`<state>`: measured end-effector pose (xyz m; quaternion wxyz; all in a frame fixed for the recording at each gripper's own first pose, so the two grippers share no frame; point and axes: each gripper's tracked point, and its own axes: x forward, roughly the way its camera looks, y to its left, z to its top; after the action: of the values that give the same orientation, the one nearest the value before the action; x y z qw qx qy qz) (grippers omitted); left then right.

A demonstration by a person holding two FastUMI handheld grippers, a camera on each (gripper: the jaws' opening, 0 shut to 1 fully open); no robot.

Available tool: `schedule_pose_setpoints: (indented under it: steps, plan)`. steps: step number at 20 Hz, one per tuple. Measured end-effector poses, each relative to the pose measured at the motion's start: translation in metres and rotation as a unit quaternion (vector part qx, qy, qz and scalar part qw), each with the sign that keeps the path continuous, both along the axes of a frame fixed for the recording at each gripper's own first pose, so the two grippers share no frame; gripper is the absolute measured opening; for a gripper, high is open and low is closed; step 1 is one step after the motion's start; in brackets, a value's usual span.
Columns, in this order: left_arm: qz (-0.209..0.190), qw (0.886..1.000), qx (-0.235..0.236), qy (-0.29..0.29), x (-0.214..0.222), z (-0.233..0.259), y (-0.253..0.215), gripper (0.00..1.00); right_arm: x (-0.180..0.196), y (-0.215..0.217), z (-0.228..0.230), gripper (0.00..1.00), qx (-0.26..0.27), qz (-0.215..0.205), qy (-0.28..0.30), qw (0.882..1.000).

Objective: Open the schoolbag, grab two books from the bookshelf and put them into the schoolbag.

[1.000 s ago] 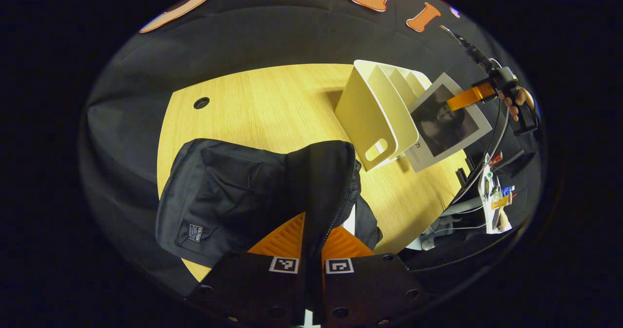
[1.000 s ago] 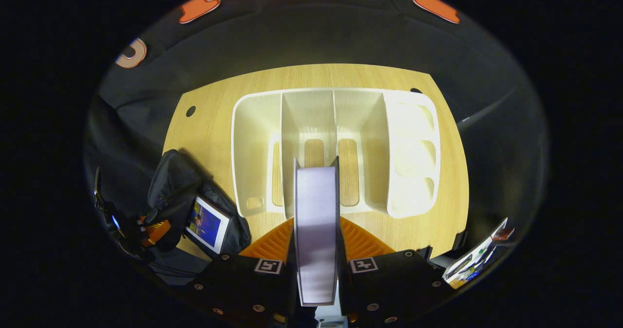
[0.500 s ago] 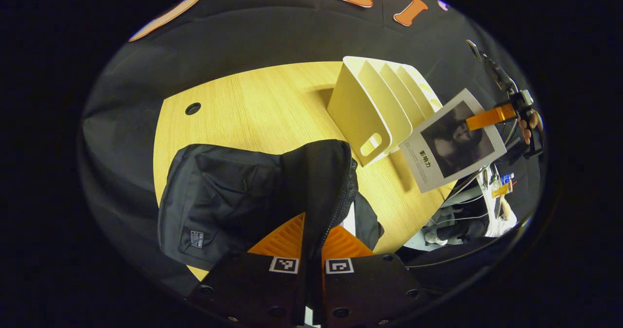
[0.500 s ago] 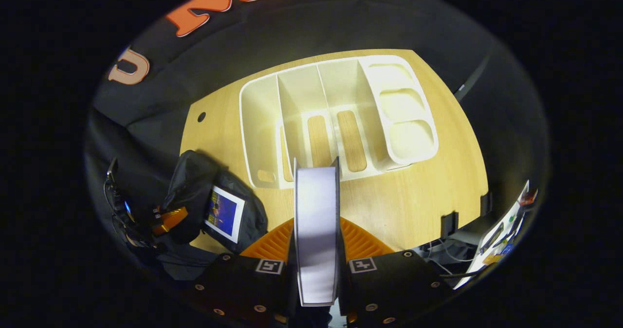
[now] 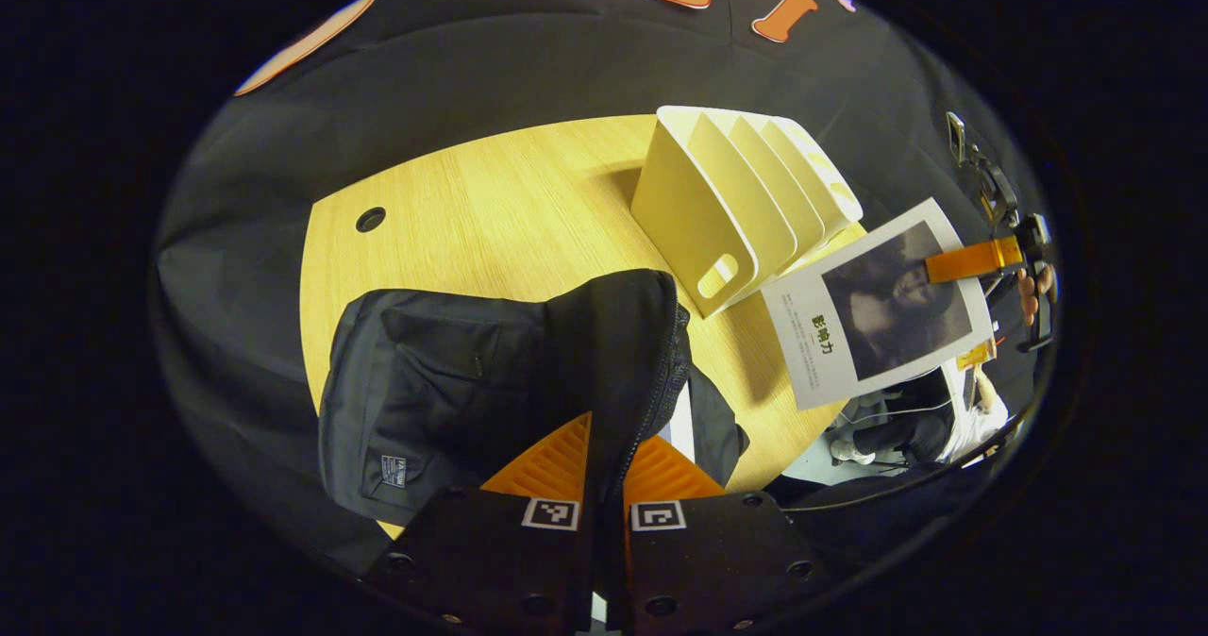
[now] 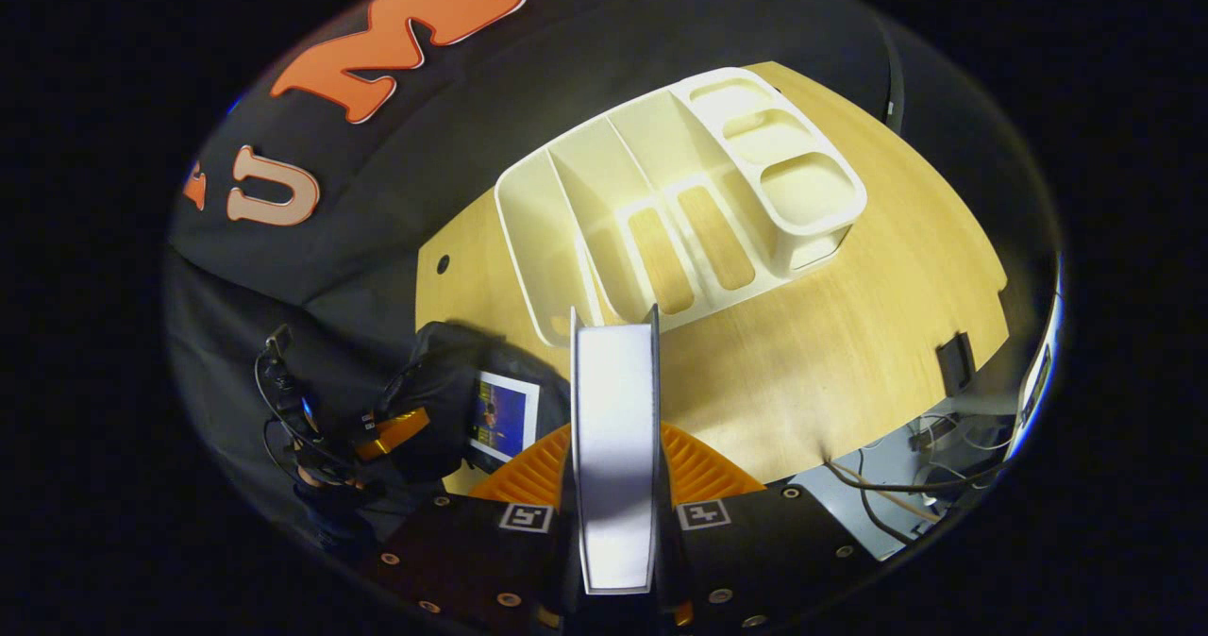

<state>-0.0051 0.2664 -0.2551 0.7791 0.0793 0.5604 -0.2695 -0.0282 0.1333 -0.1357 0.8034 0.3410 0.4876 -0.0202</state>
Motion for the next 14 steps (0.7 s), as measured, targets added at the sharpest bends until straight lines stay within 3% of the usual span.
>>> schedule_pose_setpoints:
  steps: [5,9,14]
  plan:
    - [-0.016,1.000,0.016,-0.013,0.002,0.010,0.004,0.06,-0.002,0.019,-0.007,0.33,0.036,-0.019,-0.026,0.999]
    - [-0.022,0.999,0.023,-0.021,0.002,0.018,0.003,0.06,0.002,0.059,-0.016,0.33,0.088,-0.017,-0.044,0.995]
    - [-0.015,0.999,0.022,-0.027,0.007,0.030,0.003,0.05,0.010,0.092,-0.024,0.33,0.116,0.001,-0.061,0.991]
